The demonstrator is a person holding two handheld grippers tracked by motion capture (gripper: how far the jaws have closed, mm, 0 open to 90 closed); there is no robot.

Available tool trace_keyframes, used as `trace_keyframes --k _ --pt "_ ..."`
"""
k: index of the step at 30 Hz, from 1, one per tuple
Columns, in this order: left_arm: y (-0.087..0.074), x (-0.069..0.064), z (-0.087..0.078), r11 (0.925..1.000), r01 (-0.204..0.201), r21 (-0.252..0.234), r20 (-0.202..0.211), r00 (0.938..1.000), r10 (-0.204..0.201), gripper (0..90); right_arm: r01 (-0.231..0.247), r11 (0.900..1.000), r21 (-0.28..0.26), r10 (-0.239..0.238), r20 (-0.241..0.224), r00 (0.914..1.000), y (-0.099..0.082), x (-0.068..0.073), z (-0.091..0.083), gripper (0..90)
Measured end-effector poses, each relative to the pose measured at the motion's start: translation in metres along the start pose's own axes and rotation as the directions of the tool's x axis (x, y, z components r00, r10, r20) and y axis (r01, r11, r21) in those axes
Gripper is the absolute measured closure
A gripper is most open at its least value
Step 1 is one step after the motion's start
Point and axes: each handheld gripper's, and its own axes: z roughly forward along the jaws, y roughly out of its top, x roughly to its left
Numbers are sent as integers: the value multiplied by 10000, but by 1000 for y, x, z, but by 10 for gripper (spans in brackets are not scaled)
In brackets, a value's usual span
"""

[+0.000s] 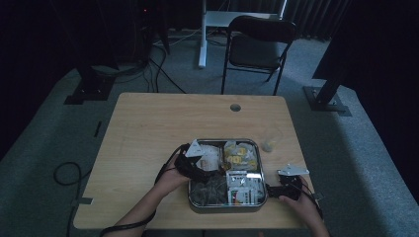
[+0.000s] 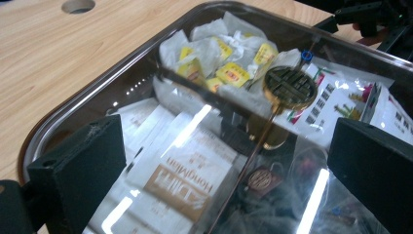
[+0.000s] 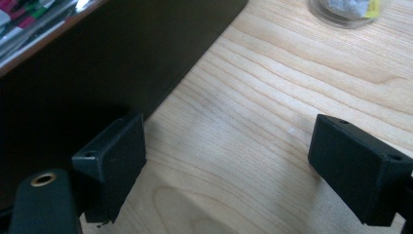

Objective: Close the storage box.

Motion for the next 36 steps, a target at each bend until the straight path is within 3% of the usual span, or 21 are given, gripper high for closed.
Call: trace_keyframes --k 17,21,31,36 --pt "-24 20 -25 9999 97 -82 -100 9999 -98 8 6 10000 4 -6 0 10000 0 0 0 131" --pt "-31 26 -31 9998 173 -109 48 9998 -172 8 7 10000 5 -7 1 10000 0 0 0 131" --pt "-49 39 -45 9990 233 -377 -308 9992 -245 8 6 10000 4 -6 -1 10000 0 0 0 131" --pt "-63 43 -48 9992 140 -375 -282 9995 -151 8 7 10000 4 -7 -2 10000 0 0 0 131"
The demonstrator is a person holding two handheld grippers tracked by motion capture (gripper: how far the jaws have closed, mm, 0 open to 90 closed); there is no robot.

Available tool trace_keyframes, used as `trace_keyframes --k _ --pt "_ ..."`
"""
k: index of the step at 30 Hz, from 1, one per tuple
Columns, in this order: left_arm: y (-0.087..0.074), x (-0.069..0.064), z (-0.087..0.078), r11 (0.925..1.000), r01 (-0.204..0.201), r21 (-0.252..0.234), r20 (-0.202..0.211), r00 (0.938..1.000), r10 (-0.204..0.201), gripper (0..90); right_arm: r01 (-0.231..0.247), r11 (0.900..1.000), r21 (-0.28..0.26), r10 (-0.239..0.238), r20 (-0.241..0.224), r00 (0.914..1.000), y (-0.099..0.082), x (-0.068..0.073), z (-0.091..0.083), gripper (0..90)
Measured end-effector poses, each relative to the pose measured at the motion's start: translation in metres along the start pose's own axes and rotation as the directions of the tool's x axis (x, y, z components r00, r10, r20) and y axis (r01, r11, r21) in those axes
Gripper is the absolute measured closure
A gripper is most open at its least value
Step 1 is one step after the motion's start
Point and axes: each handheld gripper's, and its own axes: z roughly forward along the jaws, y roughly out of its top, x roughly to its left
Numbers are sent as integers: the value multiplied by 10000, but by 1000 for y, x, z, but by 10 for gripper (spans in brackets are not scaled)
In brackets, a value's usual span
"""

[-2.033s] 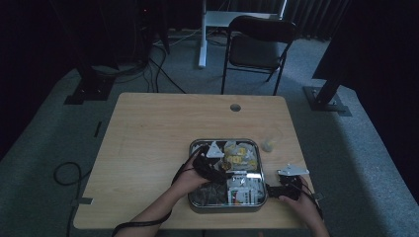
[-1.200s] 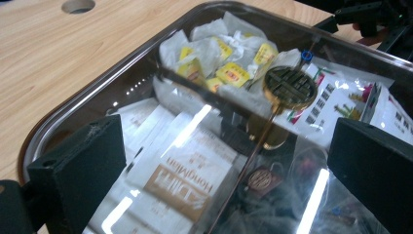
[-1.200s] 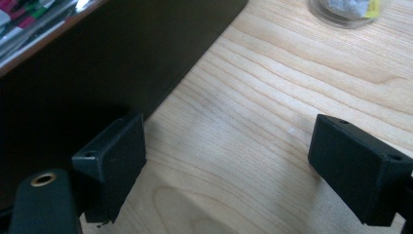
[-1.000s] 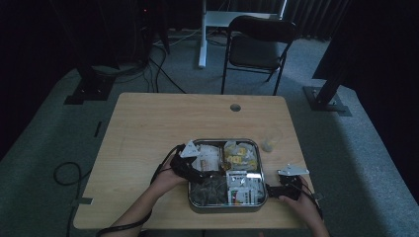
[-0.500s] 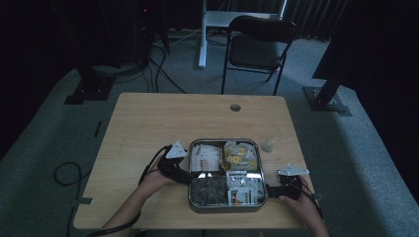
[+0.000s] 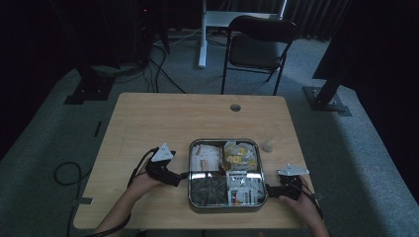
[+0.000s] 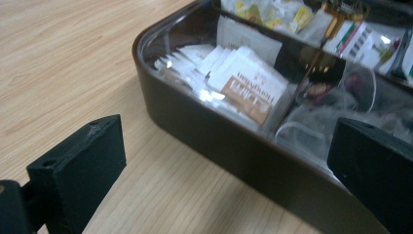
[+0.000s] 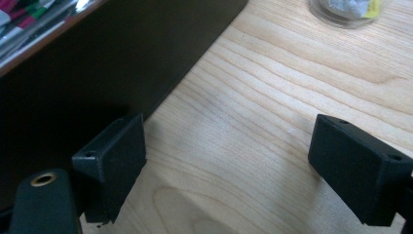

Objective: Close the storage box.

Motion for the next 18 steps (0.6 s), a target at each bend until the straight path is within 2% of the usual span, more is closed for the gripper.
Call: trace_keyframes --k 2,9,18 --pt "-5 2 0 10000 -75 -40 96 9999 75 8 -5 10000 1 5 1 10000 0 0 0 131" --pt "-24 4 2 9989 -56 458 450 9990 35 8 -2 10000 1 2 1 10000 0 0 0 131" --pt "-44 5 -4 9958 -73 912 467 9989 31 8 -4 10000 2 4 1 10000 0 0 0 131"
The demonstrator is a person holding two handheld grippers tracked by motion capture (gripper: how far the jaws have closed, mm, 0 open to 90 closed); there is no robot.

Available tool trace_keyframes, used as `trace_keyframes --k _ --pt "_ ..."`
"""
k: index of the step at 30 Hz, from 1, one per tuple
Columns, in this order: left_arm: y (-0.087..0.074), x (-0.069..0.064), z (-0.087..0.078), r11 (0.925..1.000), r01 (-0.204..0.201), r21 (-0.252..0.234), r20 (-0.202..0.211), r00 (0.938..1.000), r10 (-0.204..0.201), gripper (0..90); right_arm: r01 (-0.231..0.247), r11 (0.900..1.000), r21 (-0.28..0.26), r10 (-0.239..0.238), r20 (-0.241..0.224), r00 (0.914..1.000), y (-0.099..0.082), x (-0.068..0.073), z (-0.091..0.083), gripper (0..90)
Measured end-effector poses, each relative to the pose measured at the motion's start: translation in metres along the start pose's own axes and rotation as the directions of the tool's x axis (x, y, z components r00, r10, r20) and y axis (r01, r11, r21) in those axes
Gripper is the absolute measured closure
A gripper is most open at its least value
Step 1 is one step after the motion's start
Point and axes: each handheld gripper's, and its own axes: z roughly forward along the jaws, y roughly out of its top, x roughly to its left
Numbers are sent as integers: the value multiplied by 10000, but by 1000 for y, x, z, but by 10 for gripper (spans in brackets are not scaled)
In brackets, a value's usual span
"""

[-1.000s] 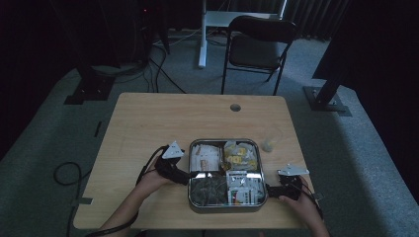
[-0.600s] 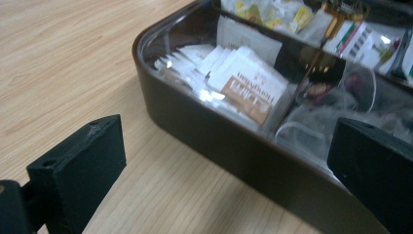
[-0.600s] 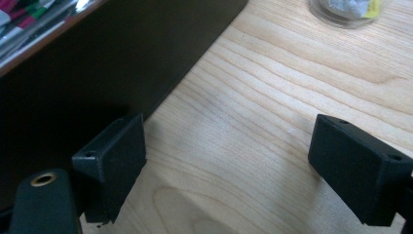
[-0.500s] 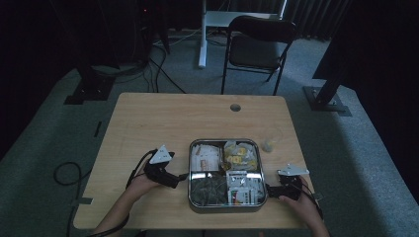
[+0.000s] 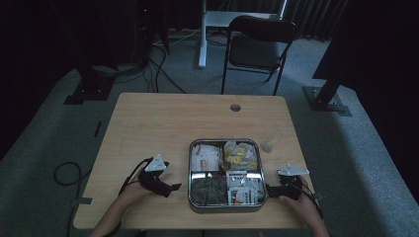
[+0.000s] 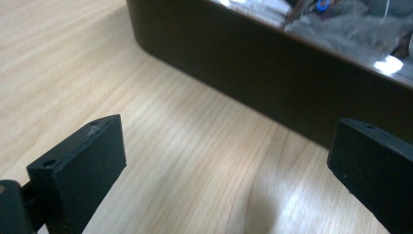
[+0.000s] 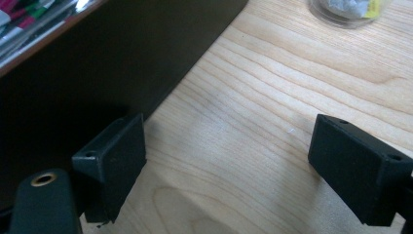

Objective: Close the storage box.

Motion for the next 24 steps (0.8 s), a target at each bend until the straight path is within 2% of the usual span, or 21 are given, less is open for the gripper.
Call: trace_keyframes --k 10,14,18,24 --pt "-18 3 -4 9993 155 334 -196 9997 -148 8 2 10000 -2 -2 0 10000 0 0 0 131" --pt "-24 4 -5 9968 -78 795 -370 9993 108 8 0 10000 -2 0 0 10000 0 0 0 131" --pt "-28 4 -8 9942 -206 1052 -286 9993 237 8 0 10000 -2 0 0 10000 0 0 0 131" --pt "-34 5 -13 9947 -153 1019 -254 9995 180 8 1 10000 -2 -1 2 10000 0 0 0 131"
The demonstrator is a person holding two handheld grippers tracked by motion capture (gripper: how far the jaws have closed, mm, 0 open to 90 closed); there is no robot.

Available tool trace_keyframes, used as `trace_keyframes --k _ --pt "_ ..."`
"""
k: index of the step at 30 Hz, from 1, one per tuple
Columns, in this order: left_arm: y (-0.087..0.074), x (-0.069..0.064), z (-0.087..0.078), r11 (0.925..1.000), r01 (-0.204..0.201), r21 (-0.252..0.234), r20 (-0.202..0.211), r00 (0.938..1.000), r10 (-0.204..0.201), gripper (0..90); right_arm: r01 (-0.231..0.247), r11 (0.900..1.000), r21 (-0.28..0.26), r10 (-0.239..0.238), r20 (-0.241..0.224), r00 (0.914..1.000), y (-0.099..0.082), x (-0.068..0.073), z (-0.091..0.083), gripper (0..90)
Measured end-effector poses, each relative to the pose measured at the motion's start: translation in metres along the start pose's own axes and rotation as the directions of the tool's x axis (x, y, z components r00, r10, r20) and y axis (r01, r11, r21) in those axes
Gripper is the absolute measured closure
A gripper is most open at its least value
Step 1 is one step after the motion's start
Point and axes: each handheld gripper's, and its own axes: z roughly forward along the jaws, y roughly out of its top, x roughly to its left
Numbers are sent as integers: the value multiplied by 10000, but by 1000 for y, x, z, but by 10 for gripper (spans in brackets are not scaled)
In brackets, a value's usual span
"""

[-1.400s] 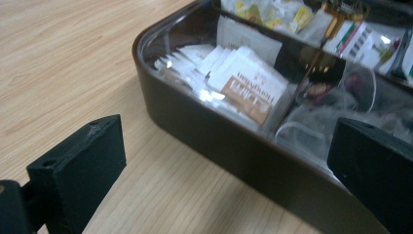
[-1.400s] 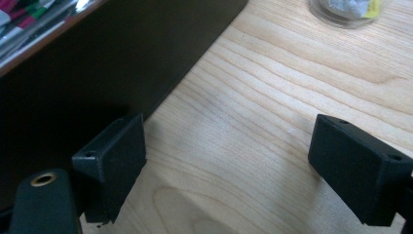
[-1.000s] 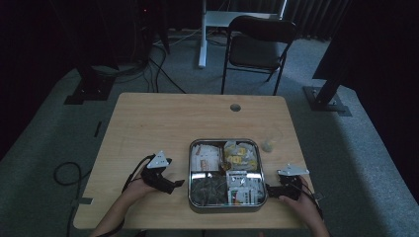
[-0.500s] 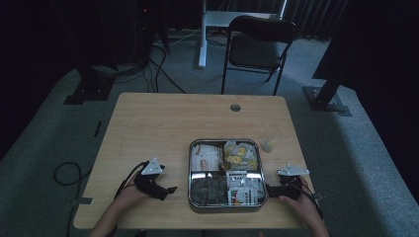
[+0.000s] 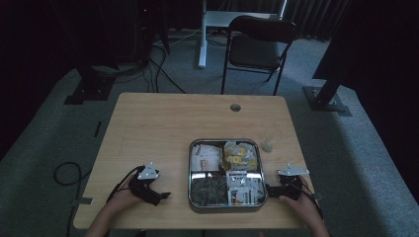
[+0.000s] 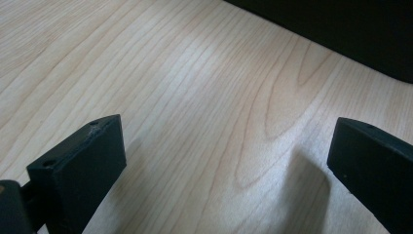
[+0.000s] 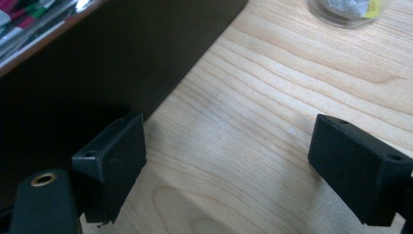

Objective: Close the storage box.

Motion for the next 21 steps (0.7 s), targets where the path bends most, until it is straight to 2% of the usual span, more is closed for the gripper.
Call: trace_keyframes --k 5,9,21 --pt "-3 -1 -2 9999 -112 30 20 9999 112 8 0 10000 0 0 0 10000 0 0 0 131" --pt "-6 -4 -5 9988 -456 195 -184 9988 460 8 2 10000 -1 -2 0 10000 0 0 0 131" --pt "-6 -4 -5 9992 -349 184 -279 9990 354 8 12 10000 7 -12 -1 10000 0 0 0 131"
